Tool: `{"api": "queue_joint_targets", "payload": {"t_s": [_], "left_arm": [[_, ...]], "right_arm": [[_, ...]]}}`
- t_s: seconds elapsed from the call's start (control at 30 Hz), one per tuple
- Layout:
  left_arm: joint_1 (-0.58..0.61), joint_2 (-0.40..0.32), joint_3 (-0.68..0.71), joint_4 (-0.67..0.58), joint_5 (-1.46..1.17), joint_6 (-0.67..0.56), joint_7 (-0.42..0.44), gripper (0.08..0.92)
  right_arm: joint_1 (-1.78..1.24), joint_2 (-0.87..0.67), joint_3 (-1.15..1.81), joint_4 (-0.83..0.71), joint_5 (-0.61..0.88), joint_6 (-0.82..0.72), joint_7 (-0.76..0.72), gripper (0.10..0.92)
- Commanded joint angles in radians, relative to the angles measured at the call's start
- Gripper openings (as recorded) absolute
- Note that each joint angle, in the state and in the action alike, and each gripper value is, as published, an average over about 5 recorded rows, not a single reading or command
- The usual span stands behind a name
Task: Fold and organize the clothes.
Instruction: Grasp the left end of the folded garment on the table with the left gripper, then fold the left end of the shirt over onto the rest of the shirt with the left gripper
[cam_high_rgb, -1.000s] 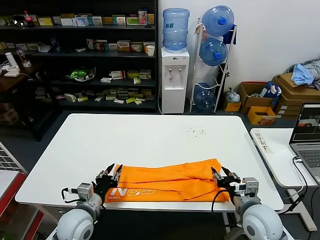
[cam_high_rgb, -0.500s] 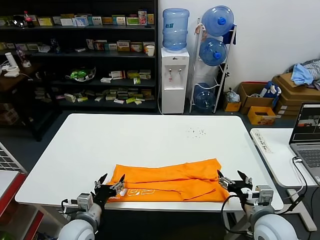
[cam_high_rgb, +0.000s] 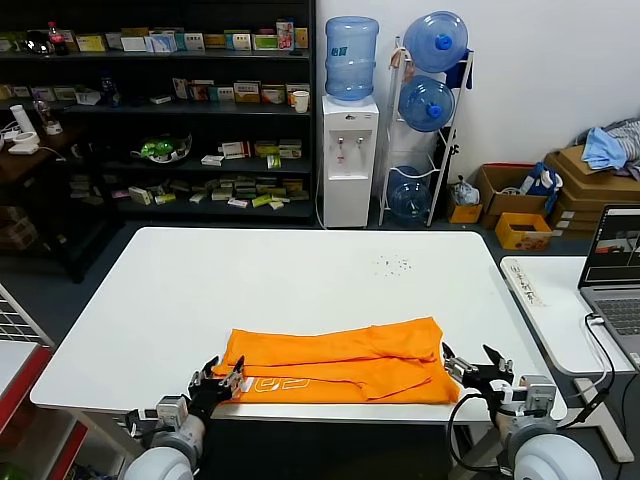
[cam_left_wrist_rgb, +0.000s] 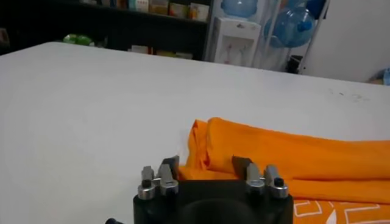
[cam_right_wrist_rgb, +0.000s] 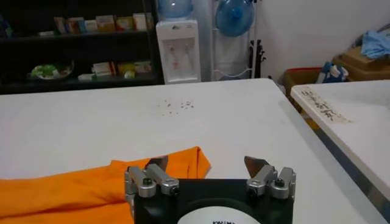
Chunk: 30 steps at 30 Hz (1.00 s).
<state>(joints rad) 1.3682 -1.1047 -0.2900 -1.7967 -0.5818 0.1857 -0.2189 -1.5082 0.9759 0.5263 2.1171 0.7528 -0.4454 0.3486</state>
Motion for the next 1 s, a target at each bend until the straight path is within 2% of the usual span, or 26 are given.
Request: {"api": "queue_joint_targets", "payload": {"t_s": [0.03,0.5,0.63,0.77,0.87,1.0], "left_arm": [[0.006,-0.013,-0.001,0.021,0.006,-0.006,-0.001,0.567],[0.008,-0.015,0.002,0.003,-0.003,-0.008,-0.002,0.165],[0.001,-0.010,-0.012,-0.026,-0.006,-0.006,-0.005,0.128],[-0.023,0.034,-0.070,-0.082,0.003,0.021,-0.005,0.128],[-0.040,0.105,-0.133,-0.103,0.014,0.040,0.008,0.128],[-0.033,0.237,-0.231,-0.077,0.020,0.048,0.031,0.128]], "right_arm": [[-0.007,0.001,0.009,0.001,0.002,0.001,0.002,0.823],[0.004,0.005,0.003,-0.009,0.007,0.003,0.004,0.823],[0.010,0.006,0.000,-0.010,0.007,0.004,0.004,0.823],[0.028,0.008,-0.010,-0.016,0.006,0.007,0.004,0.823],[0.046,0.011,-0.021,-0.022,0.003,0.009,0.004,0.823],[0.068,0.017,-0.037,-0.031,-0.001,0.013,0.003,0.823]]}}
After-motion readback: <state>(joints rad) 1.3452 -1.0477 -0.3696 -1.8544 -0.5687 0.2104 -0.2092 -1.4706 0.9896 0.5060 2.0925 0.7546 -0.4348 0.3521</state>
